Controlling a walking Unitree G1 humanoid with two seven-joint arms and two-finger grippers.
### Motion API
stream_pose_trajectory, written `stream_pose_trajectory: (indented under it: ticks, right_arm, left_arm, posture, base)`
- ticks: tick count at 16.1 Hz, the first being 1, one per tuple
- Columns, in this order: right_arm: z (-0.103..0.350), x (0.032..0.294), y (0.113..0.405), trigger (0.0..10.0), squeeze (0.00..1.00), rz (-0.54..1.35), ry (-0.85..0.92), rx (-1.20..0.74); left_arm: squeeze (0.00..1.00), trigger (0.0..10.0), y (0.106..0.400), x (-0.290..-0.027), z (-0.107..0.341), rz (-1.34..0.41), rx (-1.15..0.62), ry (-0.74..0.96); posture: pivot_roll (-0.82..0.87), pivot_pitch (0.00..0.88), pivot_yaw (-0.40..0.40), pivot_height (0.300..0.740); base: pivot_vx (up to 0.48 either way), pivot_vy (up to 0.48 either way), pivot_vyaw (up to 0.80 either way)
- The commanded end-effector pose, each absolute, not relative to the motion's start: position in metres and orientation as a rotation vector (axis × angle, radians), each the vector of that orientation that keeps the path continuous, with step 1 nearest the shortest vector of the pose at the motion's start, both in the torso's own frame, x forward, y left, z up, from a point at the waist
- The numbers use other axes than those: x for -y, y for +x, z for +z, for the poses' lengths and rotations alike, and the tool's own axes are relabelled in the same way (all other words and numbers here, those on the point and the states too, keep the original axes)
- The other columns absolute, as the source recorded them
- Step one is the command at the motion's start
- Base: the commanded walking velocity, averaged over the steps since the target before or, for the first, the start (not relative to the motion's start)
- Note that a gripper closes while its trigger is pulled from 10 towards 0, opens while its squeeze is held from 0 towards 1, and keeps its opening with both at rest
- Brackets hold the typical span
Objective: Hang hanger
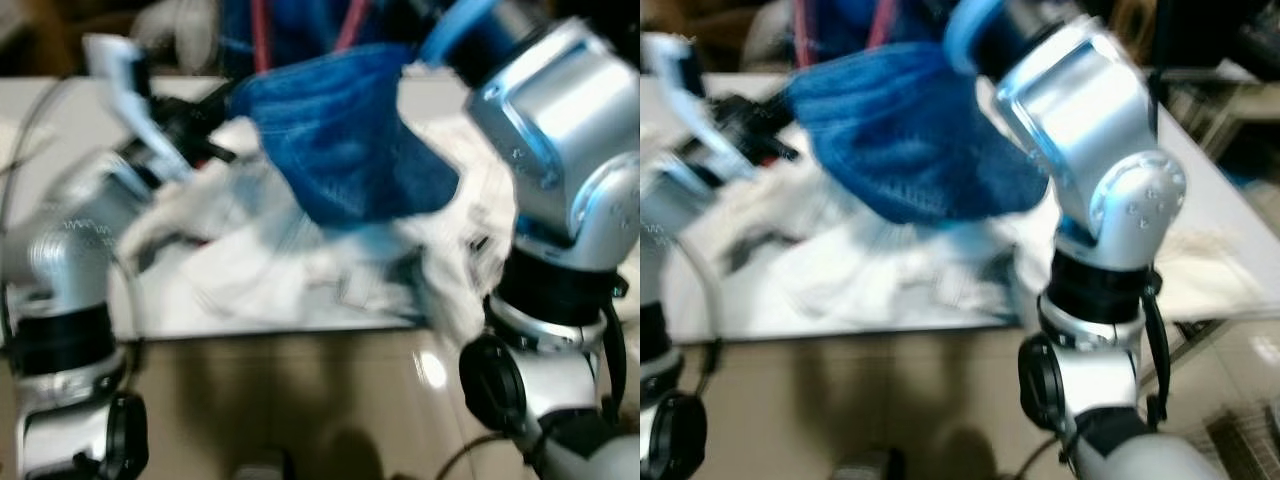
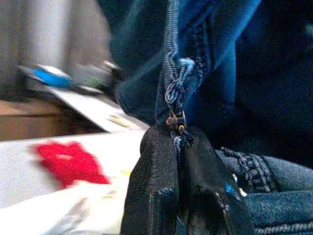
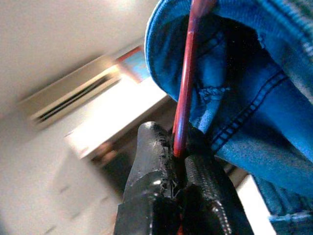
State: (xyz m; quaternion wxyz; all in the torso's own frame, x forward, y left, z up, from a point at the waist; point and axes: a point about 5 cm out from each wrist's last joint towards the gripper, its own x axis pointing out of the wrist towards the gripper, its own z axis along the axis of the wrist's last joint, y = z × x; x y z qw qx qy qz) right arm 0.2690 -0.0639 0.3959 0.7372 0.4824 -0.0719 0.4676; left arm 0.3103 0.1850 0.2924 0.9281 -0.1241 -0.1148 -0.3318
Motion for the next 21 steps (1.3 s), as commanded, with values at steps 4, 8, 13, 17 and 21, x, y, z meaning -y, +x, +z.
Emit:
stream_pose_trajectory:
  ticks: [4,8,13,17,21]
  right_arm:
    - [0.398,0.066,0.262,10.0,0.00,1.079,1.075,0.195]
    - [0.367,0.069,0.266,10.0,0.00,0.999,1.062,0.106]
    - [0.305,0.061,0.266,10.0,0.00,0.918,0.910,-0.056]
    - [0.274,0.065,0.264,10.0,0.00,0.865,0.880,-0.153]
    - [0.257,0.071,0.267,10.0,0.00,0.817,0.835,-0.181]
  left_arm:
    - [0.00,0.0,0.303,-0.183,0.293,-0.662,0.193,-0.222]
    - [0.00,0.0,0.303,-0.176,0.271,-0.595,0.079,-0.191]
    - [0.00,0.0,0.300,-0.164,0.264,-0.583,0.053,-0.147]
    - [0.00,0.0,0.296,-0.172,0.269,-0.538,0.066,-0.105]
    - [0.00,0.0,0.292,-0.172,0.266,-0.536,0.035,-0.072]
  posture:
    - [0.07,0.007,-0.006,0.740]
    - [0.05,0.019,-0.001,0.740]
    - [0.03,0.022,-0.005,0.740]
    - [0.04,0.025,-0.019,0.740]
    - [0.05,0.025,-0.021,0.740]
  base:
    - [0.000,0.000,0.75]
    - [0.000,0.000,0.75]
    - [0.000,0.000,0.75]
    - [0.000,0.000,0.75]
    - [0.000,0.000,0.75]
